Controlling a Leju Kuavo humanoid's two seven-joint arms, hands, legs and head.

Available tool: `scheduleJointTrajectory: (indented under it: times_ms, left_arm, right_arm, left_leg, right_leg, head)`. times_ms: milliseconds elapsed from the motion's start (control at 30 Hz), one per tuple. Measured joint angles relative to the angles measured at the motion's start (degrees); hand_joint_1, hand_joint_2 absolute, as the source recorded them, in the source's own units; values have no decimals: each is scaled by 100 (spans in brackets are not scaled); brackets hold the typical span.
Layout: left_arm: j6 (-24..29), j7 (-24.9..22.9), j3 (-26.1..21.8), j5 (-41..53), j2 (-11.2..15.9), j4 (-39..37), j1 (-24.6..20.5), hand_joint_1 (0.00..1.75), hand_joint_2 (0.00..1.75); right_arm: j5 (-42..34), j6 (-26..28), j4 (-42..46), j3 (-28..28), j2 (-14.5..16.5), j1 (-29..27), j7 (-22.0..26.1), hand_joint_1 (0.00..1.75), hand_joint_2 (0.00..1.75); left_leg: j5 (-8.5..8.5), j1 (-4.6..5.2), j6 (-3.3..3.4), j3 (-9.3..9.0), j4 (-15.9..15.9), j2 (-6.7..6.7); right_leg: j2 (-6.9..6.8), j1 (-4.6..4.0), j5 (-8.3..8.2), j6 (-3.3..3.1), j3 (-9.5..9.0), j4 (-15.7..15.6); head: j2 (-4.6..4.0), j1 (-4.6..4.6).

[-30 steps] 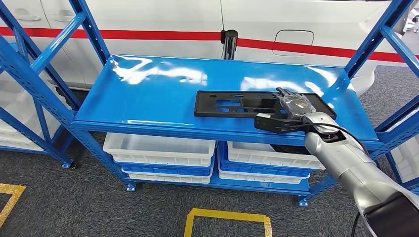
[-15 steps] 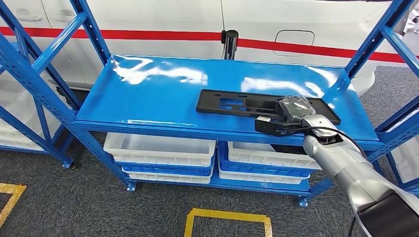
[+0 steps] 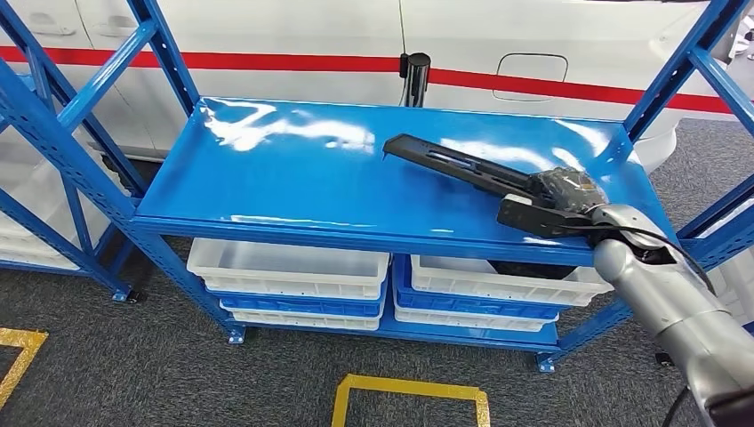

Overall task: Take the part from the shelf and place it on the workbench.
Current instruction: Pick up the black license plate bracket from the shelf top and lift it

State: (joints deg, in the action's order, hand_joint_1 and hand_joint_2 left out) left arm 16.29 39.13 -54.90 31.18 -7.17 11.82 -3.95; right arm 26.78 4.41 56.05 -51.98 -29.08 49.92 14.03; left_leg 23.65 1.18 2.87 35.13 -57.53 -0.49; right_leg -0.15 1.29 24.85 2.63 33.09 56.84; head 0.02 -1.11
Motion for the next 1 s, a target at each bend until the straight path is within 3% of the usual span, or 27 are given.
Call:
scheduleJointTrajectory:
  times_ms: [133,333,500,700,767,867,933,967,1000]
  left_arm:
    - [64,-164,-10,39,-2,0,-13,0,175]
    - [-98,-1263,33,453,-4,0,-15,0,175]
    - [-306,-1366,181,729,0,0,21,0,175]
    - [-269,-1378,279,940,57,0,36,0,175]
    - [-249,-1407,316,1013,78,0,28,0,175]
    - [-247,-1437,333,1082,93,1,23,0,175]
    - [-275,-1431,341,1124,96,1,23,0,175]
    - [-295,-1427,350,1144,97,1,25,0,175]
    - [-312,-1423,363,1162,98,0,25,0,175]
  right_arm:
    - [-96,-147,1064,296,-453,-100,-83,175,175]
    - [-21,-9,1893,518,-678,-425,-146,175,175]
    - [560,754,2224,790,-749,-1616,8,175,175]
    - [1051,879,2809,1343,-694,-2920,-76,175,175]
    - [1124,866,3060,1548,-683,-3242,-127,175,175]
    - [1152,862,3298,1788,-643,-3629,-115,175,175]
    - [1229,857,3387,1922,-586,-3884,-56,175,175]
    - [1279,854,3422,1983,-553,-3996,-28,175,175]
    - [1320,851,3454,2037,-521,-4085,-10,175,175]
  left_leg:
    - [2,-1,0,3,0,7]
    - [7,-9,-1,3,-2,6]
    - [27,10,30,6,-7,-35]
    - [9,52,134,-5,-2,-37]
    - [-43,18,196,-19,50,-19]
    - [-89,-1,250,14,72,-4]
    - [-124,4,246,62,70,-4]
    - [-149,6,232,87,70,-5]
    - [-176,7,213,115,68,-5]
  right_leg:
    - [6,0,1,0,12,0]
    - [3,-1,3,-2,14,-6]
    - [-30,12,17,25,-13,-12]
    - [-30,64,12,113,-20,-15]
    - [-26,68,158,93,47,149]
    - [-15,63,734,-1,433,1159]
    - [-9,46,935,22,568,1643]
    - [-7,38,903,58,465,1558]
    - [-6,36,807,96,245,1242]
  head:
    - [0,-1]
    - [1,-2]
    - [0,1]
    - [0,-4]
    - [0,7]
    - [1,37]
    - [0,42]
    - [1,44]
    - [1,43]
